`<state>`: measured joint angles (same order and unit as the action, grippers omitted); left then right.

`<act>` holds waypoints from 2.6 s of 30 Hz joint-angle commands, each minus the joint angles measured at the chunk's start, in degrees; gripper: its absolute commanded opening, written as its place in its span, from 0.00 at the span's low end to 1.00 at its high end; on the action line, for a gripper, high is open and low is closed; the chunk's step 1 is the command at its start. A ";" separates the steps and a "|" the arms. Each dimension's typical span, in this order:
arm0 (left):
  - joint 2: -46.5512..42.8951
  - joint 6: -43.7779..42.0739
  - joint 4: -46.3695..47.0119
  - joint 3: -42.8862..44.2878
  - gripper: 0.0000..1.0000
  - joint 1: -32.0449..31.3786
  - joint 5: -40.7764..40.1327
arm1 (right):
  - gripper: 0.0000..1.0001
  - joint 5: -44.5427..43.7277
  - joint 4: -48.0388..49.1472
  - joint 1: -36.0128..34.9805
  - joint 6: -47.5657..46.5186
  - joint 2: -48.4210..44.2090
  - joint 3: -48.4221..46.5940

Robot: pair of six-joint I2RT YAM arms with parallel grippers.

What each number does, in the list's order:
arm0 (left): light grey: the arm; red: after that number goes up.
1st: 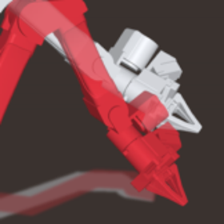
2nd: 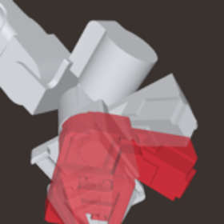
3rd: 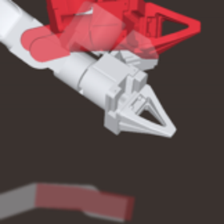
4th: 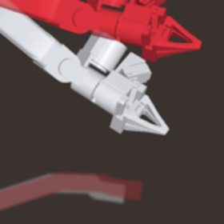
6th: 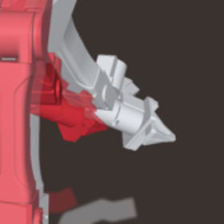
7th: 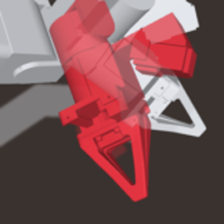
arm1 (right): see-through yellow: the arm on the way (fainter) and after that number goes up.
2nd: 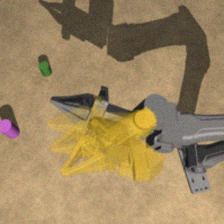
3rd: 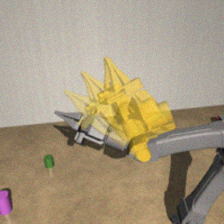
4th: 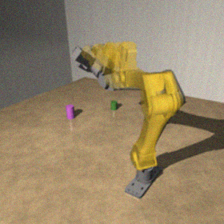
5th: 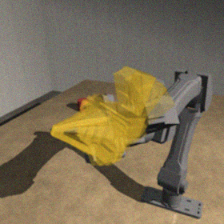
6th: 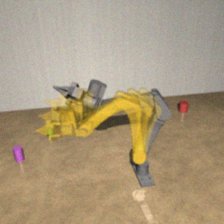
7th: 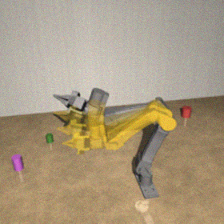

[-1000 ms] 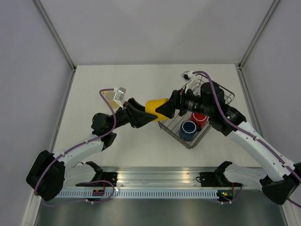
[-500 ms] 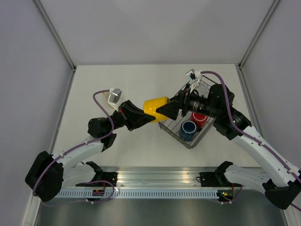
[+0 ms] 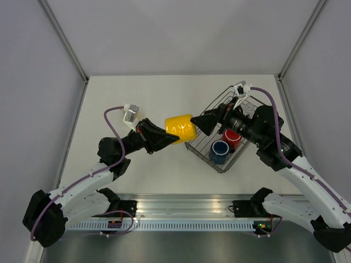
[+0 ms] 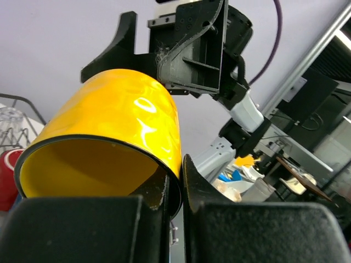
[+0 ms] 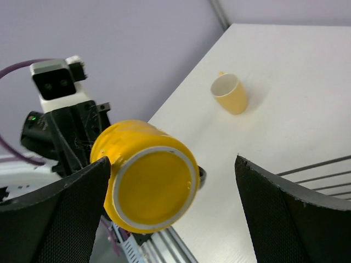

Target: Unload the cups from the dish rack

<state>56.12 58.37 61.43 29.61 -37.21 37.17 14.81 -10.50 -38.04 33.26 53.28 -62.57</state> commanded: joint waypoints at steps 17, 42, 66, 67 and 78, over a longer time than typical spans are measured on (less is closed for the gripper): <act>5.74 -47.44 -88.03 40.43 0.02 0.47 -40.24 | 0.98 -20.52 -10.85 0.16 -8.56 -8.80 0.08; 46.78 -89.30 -113.90 70.23 0.02 13.48 -19.68 | 0.98 -17.98 -15.42 0.16 -9.88 -15.75 2.62; 69.74 -92.21 -120.23 86.41 0.09 13.92 -25.13 | 0.98 -17.27 -17.45 0.16 -12.78 -16.45 4.03; 70.00 -92.21 -120.31 86.58 0.10 13.83 -25.04 | 0.98 -17.27 -17.45 0.16 -12.86 -16.45 4.20; 70.19 -90.80 -120.32 87.64 0.48 13.31 -25.75 | 0.98 -19.11 -18.50 0.16 -13.57 -17.07 4.91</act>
<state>127.90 -31.53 -59.70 114.67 -23.55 11.46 -2.92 -28.75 -38.02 20.93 36.45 -57.43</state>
